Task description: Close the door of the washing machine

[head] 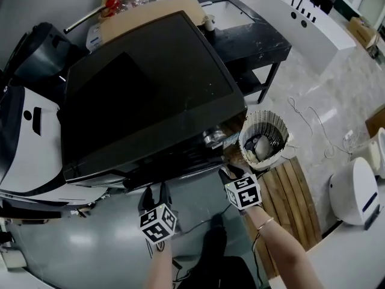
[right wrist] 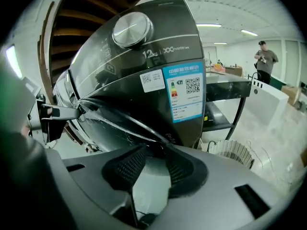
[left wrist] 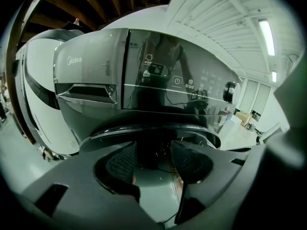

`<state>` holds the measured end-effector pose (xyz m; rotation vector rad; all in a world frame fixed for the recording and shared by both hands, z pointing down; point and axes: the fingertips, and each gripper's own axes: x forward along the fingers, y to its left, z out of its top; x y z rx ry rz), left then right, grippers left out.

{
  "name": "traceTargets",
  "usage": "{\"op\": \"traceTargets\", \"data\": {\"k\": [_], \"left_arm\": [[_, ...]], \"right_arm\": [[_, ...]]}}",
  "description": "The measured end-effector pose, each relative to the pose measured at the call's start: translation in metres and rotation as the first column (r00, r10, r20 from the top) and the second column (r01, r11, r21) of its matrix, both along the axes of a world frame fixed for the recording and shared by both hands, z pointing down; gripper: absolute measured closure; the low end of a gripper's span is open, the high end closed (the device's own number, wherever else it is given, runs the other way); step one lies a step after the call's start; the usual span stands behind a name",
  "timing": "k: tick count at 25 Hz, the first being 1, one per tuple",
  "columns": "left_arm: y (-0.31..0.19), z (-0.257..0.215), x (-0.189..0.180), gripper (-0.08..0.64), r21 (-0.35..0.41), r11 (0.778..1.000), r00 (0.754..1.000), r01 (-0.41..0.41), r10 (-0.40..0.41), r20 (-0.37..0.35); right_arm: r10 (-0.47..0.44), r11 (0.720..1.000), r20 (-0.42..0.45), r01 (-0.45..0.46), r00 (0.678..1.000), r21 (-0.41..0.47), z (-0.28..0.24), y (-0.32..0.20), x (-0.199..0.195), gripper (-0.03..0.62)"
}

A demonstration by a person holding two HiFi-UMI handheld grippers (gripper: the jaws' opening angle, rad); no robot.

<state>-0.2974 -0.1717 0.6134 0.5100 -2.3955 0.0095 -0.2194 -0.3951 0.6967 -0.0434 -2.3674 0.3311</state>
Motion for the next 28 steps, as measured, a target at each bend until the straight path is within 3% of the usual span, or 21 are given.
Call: {"op": "traceTargets", "data": {"k": [5,12,28], "left_arm": [[-0.004,0.001,-0.002,0.314,-0.003,1.000,1.000,-0.008,0.008,0.005],[-0.004,0.003,-0.004,0.314,0.002,1.000,1.000,-0.003,0.003,0.011],[-0.002,0.006,-0.011,0.314,0.008,1.000,1.000,-0.004,0.004,0.010]], "right_arm": [[0.078,0.990,-0.016,-0.079,0.997,-0.120,0.014,0.005,-0.006,0.446],[0.111,0.973,-0.049,-0.118,0.993,-0.197,0.028,0.009,-0.016,0.448],[0.073,0.981,-0.065,-0.083,0.995,-0.175,0.031,0.011,-0.029,0.436]]}}
